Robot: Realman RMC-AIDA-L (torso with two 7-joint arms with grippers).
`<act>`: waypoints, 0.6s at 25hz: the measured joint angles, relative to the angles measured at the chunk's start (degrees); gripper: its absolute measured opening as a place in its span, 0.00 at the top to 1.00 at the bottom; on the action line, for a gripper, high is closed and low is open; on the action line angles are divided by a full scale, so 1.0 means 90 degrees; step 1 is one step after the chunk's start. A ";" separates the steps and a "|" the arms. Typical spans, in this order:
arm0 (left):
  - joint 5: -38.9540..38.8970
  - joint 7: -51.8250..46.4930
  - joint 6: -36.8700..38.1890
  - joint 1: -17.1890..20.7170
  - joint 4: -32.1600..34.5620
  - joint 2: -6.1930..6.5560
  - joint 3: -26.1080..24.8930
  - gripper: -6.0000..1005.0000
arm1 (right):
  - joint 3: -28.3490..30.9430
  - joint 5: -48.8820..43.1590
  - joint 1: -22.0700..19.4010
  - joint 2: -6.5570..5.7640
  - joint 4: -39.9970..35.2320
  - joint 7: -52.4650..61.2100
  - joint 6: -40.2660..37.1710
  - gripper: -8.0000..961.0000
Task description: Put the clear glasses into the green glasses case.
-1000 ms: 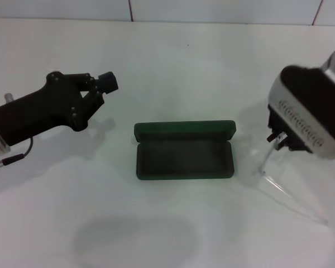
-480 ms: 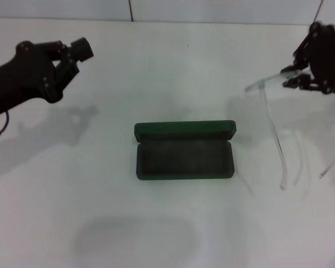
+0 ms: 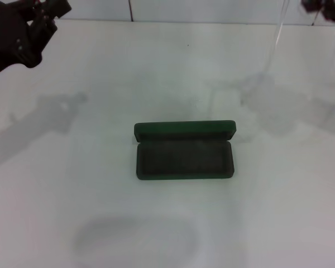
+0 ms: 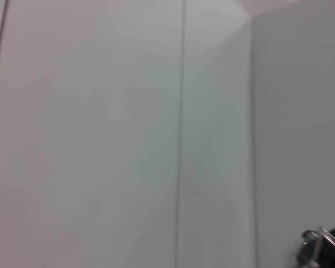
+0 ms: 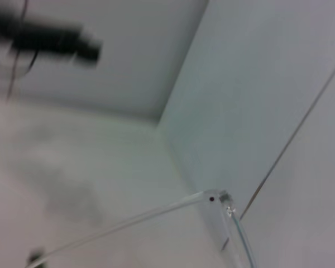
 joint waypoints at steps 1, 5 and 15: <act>-0.0066 -0.0001 0.0129 0.0000 0.0001 -0.0010 0.0003 0.97 | 0.0043 0.0370 -0.0175 0.0008 0.0004 -0.0024 0.0235 0.87; -0.0090 -0.0024 0.0409 0.0003 0.0003 -0.0019 0.0004 0.97 | 0.0101 0.1625 -0.0563 0.0011 0.0295 -0.0205 0.0865 0.87; -0.0129 -0.0302 0.1316 0.0073 0.0005 -0.0042 0.0037 0.97 | -0.0466 0.3733 -0.1004 0.0005 0.1912 -0.1479 0.0908 0.87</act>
